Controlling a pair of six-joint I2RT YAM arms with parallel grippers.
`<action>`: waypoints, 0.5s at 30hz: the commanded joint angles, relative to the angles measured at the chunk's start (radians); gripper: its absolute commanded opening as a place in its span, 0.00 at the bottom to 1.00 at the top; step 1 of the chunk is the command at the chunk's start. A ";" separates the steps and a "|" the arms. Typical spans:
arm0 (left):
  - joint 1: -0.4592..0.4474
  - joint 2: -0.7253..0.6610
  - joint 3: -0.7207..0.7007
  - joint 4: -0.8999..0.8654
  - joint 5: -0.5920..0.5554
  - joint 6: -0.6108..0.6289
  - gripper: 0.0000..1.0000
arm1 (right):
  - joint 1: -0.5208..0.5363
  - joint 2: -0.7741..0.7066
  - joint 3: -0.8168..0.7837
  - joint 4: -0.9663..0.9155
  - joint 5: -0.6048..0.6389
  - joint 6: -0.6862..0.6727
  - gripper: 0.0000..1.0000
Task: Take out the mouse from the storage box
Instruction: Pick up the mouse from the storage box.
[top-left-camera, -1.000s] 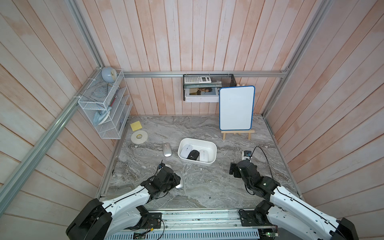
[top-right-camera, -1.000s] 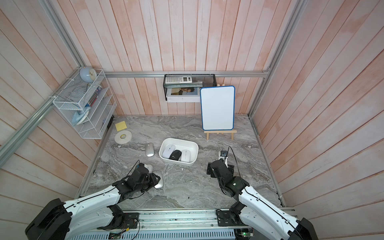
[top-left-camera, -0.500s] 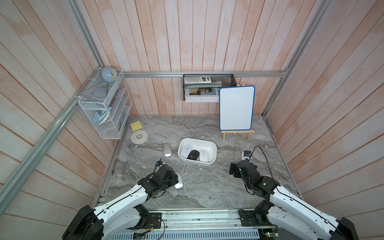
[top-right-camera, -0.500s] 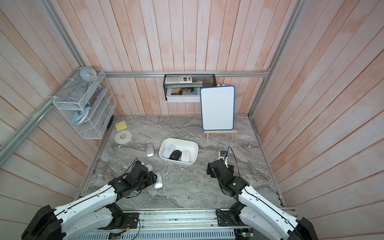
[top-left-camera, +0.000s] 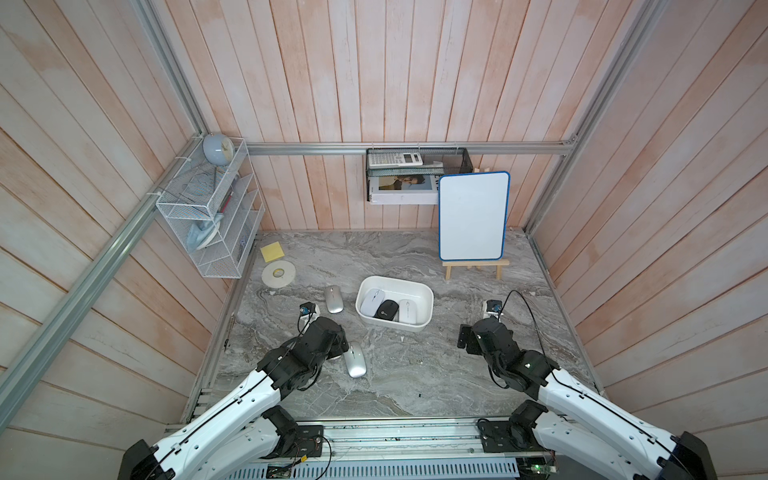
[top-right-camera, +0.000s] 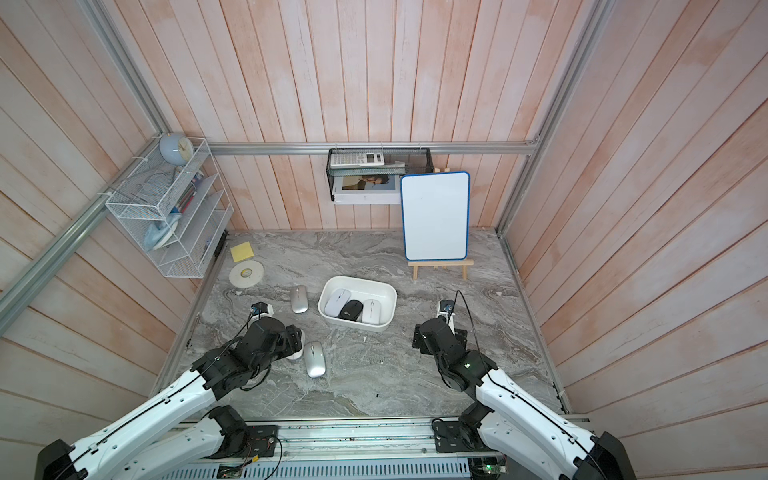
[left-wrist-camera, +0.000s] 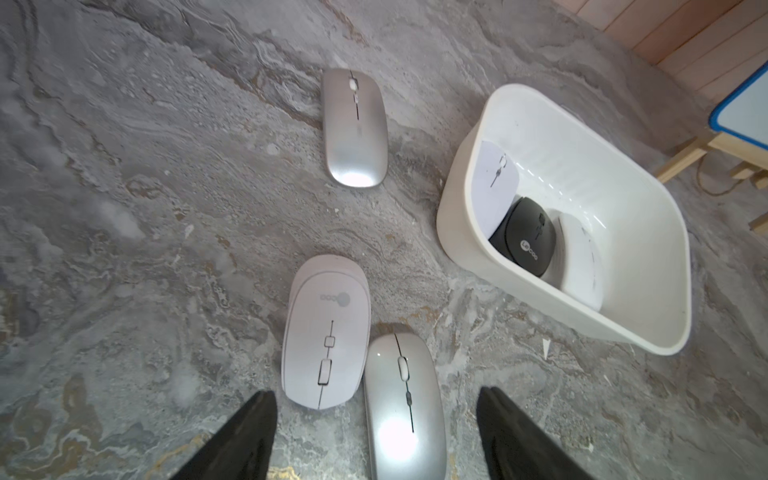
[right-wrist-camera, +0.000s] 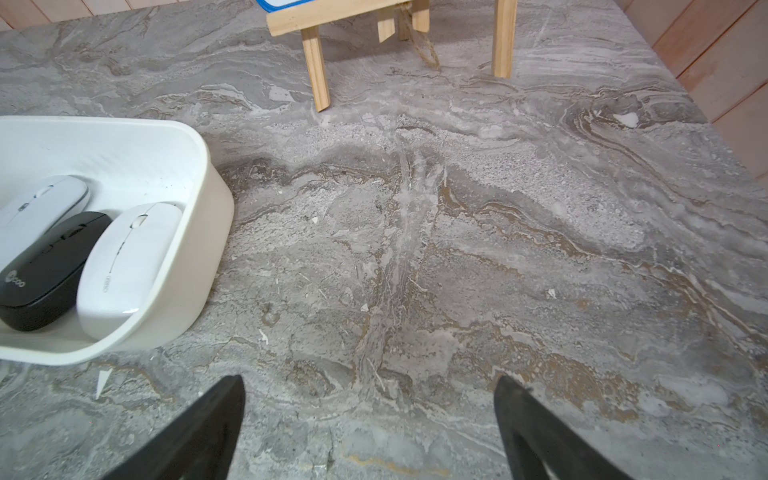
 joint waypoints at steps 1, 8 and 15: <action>0.004 -0.029 0.034 -0.036 -0.150 0.080 0.85 | -0.002 0.029 0.062 -0.035 -0.022 0.021 0.97; 0.011 -0.069 -0.007 0.032 -0.296 0.122 0.96 | 0.036 0.176 0.195 -0.085 -0.026 0.047 0.98; 0.022 -0.134 -0.109 0.120 -0.343 0.161 1.00 | 0.104 0.428 0.375 -0.107 -0.039 0.046 0.97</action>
